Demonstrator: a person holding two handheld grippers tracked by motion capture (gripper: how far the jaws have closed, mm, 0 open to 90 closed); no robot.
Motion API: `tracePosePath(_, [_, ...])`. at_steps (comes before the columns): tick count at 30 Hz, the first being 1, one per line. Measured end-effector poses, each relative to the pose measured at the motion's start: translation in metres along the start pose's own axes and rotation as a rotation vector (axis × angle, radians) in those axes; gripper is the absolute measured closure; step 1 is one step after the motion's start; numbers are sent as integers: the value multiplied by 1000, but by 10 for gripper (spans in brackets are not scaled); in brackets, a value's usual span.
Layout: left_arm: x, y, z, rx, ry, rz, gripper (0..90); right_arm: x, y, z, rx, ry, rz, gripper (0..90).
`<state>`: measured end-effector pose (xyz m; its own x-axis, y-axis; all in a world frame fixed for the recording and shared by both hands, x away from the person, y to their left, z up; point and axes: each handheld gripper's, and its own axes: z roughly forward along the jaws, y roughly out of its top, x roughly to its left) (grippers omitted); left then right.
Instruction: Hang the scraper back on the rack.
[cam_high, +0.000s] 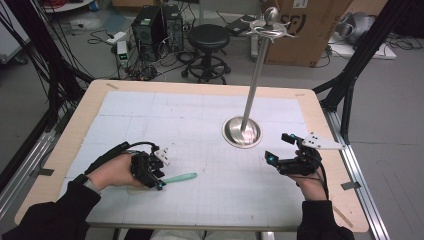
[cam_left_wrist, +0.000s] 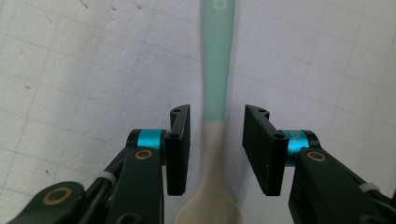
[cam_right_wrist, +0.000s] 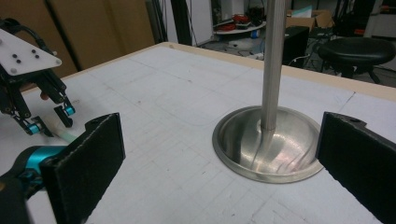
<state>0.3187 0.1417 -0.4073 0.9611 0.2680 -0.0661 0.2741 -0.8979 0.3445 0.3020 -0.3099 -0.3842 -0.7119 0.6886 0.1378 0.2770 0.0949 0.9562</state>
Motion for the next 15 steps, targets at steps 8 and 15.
tracePosePath(8, [0, 1, 0, 46, 17, 10, 677, 0, 0, 0, 2, 1, 0, 3])
tracePosePath(15, [-2, 3, 1, 91, 29, 21, 723, 0, 0, 0, 0, -1, 0, 3])
